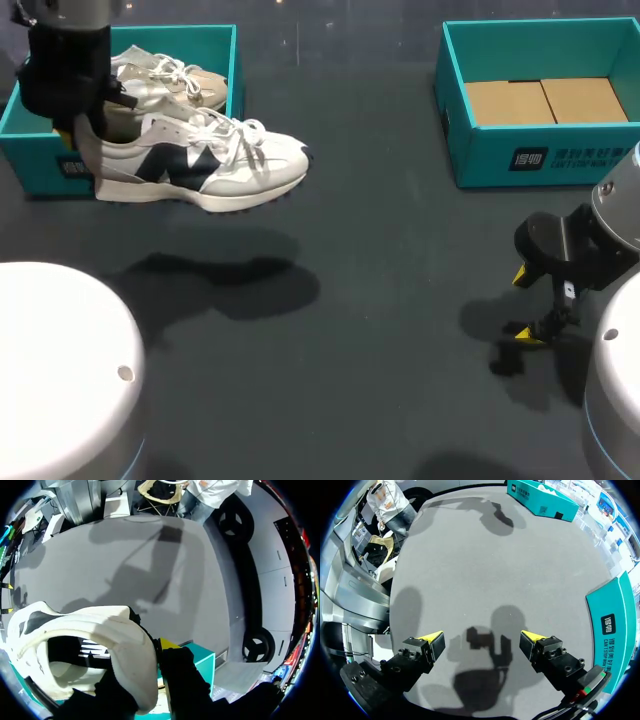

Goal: Take the shoe out of the shoebox, open the shoe tongue, remove and reinsert the insole, then place the shoe into the shoebox

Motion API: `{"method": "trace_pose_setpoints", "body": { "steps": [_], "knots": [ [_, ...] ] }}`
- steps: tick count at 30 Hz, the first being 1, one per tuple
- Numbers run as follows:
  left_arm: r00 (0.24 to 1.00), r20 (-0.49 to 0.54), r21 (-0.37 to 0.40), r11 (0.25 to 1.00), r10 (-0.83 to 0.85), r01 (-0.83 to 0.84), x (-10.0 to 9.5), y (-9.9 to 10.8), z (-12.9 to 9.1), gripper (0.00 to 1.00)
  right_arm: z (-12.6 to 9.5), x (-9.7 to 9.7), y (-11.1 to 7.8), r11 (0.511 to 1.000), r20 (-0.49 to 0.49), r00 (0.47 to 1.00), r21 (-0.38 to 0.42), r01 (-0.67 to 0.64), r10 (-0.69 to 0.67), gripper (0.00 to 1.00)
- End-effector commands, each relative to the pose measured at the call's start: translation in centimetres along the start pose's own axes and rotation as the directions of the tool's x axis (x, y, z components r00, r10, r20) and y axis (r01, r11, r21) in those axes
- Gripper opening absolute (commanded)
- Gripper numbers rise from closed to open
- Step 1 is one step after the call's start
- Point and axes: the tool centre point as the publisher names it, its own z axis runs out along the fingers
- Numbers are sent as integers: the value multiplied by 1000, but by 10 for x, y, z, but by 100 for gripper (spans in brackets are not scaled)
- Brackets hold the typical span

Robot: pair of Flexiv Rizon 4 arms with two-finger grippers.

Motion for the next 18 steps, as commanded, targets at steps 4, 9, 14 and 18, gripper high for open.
{"method": "trace_pose_setpoints", "body": {
  "steps": [4,9,14,18],
  "knots": [
    [1000,3,-9,1000,1,-1,2,-3,0,0,-1,2,-1,1000,4,1000,0,1,-1,100],
    [1000,-24,23,1000,-18,18,-26,-18,18,0,-1,2,-1,1000,4,1000,0,1,-1,100],
    [999,-50,26,1000,-10,11,-51,-28,27,0,-1,2,-1,1000,4,1000,0,1,-1,100],
    [998,-65,25,1000,-6,8,-73,-33,34,0,-1,2,-1,1000,4,1000,0,1,-1,100]
  ]
}}
